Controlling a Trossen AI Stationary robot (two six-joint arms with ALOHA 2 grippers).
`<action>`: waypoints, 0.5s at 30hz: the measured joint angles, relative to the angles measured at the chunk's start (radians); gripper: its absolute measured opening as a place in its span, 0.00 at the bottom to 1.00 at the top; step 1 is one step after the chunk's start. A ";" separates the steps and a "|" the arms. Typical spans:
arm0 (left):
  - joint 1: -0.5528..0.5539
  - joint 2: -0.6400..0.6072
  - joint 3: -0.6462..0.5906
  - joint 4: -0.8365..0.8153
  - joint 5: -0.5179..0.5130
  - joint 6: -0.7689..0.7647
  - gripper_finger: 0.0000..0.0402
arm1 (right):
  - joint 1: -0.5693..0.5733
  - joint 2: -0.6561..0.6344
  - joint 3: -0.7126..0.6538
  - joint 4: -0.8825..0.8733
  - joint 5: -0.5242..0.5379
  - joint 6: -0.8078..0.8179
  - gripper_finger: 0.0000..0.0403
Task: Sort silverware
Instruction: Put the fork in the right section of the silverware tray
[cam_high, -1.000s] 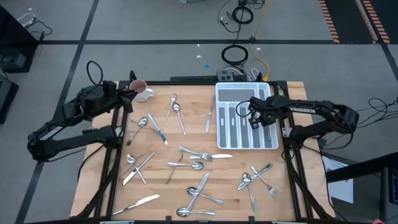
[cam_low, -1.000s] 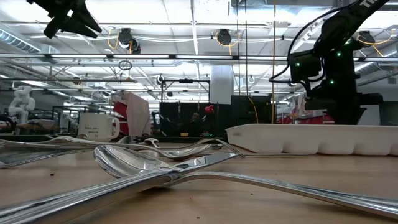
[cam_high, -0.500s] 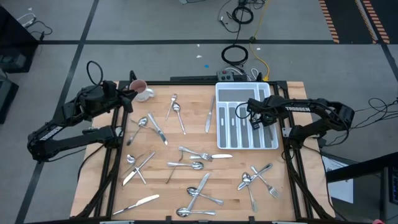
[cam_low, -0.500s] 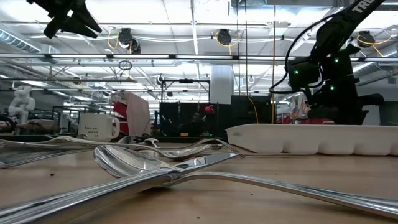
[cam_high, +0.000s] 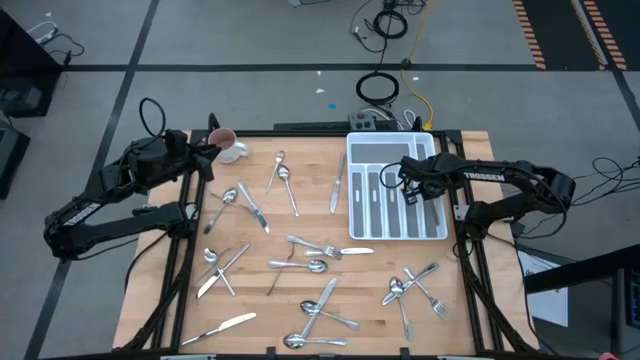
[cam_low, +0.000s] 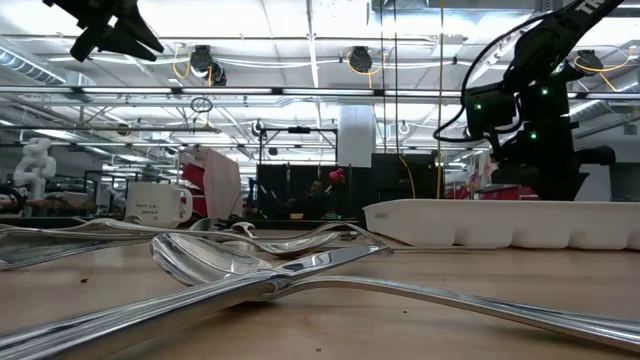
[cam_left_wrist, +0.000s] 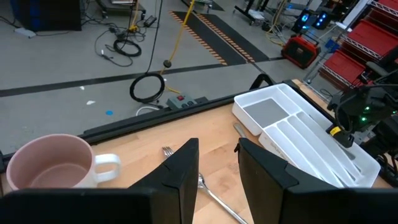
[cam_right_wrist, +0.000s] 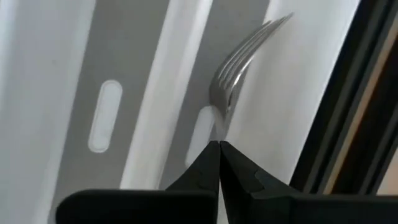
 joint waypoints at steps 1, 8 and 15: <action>0.000 0.000 0.000 0.000 0.000 0.000 0.29 | 0.000 0.000 0.000 -0.002 0.014 0.002 0.00; 0.000 0.000 0.000 0.000 -0.020 0.001 0.29 | -0.001 0.006 0.000 -0.009 0.047 -0.009 0.00; 0.000 0.000 0.000 0.000 -0.026 0.001 0.29 | 0.000 0.072 0.000 -0.001 0.039 -0.031 0.00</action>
